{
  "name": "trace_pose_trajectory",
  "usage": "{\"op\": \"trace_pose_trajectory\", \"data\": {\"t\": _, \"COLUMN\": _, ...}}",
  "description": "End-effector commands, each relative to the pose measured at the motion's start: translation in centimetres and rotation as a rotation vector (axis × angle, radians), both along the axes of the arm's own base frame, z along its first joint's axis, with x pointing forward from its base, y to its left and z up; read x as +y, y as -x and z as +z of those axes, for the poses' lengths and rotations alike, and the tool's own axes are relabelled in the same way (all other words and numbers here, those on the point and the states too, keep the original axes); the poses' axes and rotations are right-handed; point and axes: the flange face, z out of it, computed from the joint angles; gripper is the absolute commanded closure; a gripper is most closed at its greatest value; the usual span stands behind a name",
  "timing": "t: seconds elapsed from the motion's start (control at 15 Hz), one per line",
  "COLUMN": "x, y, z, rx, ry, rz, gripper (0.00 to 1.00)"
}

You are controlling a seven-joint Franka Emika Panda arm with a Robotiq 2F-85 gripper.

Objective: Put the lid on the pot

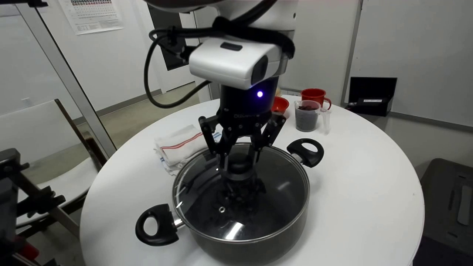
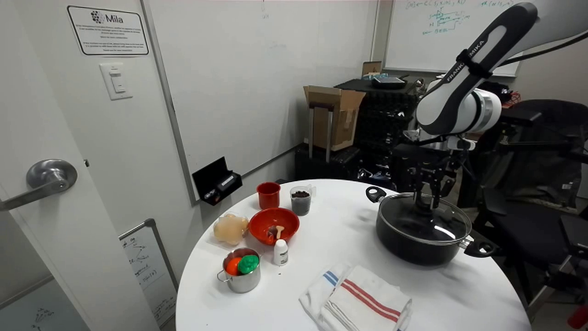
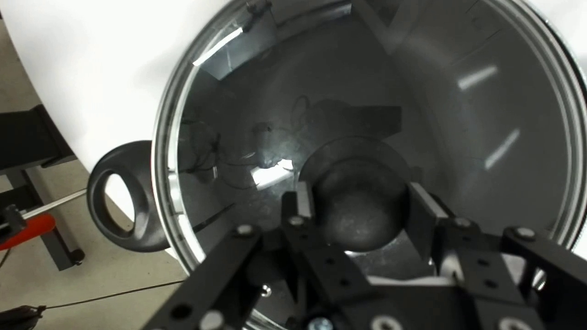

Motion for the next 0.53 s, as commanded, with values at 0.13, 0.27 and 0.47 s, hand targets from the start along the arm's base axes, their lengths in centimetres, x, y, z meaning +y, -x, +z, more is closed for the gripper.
{"op": "trace_pose_trajectory", "data": {"t": 0.13, "x": 0.48, "y": 0.12, "z": 1.10, "rx": -0.045, "ry": 0.051, "rz": -0.041, "gripper": 0.75}}
{"op": "trace_pose_trajectory", "data": {"t": 0.27, "x": 0.63, "y": 0.13, "z": 1.11, "rx": -0.050, "ry": 0.058, "rz": -0.046, "gripper": 0.75}}
{"op": "trace_pose_trajectory", "data": {"t": 0.47, "x": 0.97, "y": -0.02, "z": 0.98, "rx": -0.059, "ry": 0.066, "rz": -0.043, "gripper": 0.75}}
